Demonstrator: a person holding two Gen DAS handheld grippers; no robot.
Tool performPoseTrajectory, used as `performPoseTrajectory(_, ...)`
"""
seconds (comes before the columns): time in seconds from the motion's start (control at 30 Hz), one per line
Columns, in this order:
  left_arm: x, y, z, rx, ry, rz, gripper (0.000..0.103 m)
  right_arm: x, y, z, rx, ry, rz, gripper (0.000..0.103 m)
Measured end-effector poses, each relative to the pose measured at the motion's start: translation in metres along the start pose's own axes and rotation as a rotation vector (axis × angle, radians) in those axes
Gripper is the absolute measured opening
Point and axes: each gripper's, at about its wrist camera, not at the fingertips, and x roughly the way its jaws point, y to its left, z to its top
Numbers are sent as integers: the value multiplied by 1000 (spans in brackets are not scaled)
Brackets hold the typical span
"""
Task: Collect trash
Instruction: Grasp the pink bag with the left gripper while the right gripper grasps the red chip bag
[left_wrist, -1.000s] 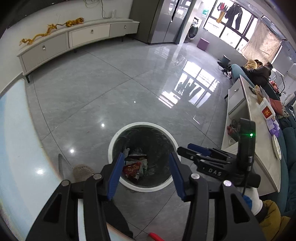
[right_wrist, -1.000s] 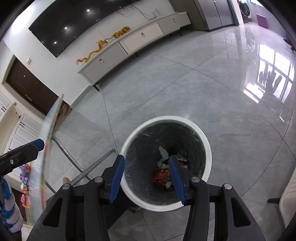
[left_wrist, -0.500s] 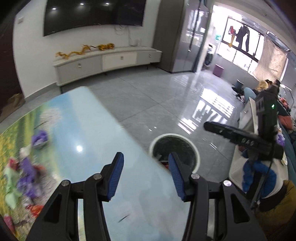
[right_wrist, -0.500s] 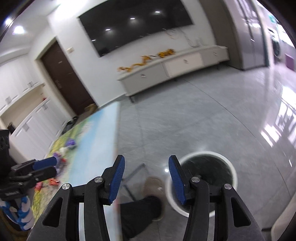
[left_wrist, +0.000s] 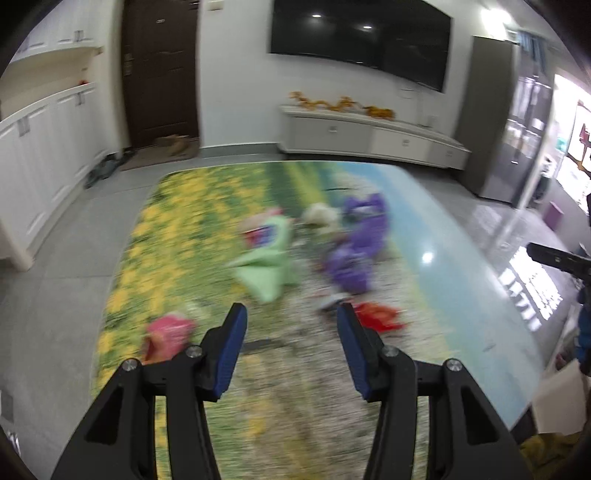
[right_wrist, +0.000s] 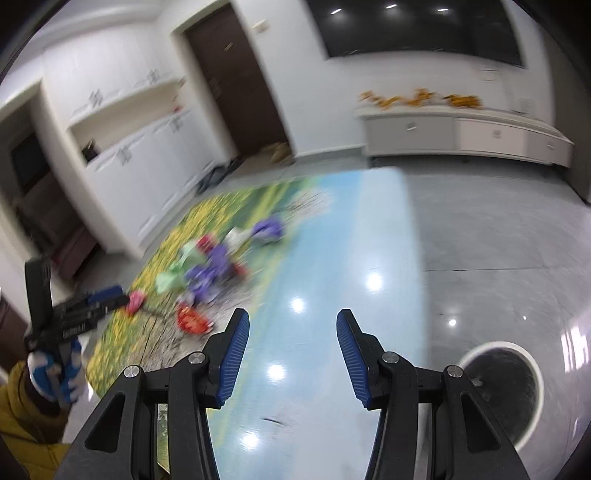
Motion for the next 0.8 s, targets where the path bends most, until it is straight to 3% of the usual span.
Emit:
performPoseTrajectory(0.13, 0, 42, -12, -46, -7, 77, 59, 44, 34, -1, -92, 99, 63, 48)
performPoseTrajectory(0.37, 18, 73, -22, -100, 22, 123, 61, 97, 87, 1, -239, 236, 148, 48)
performPoseTrajectory(0.63, 47, 93, -26, -144, 65, 118, 61, 153, 133, 5, -370, 326, 208, 48)
performPoseTrajectory(0.8, 55, 93, -27, -143, 82, 101, 60, 178, 140, 0, -387, 373, 212, 48)
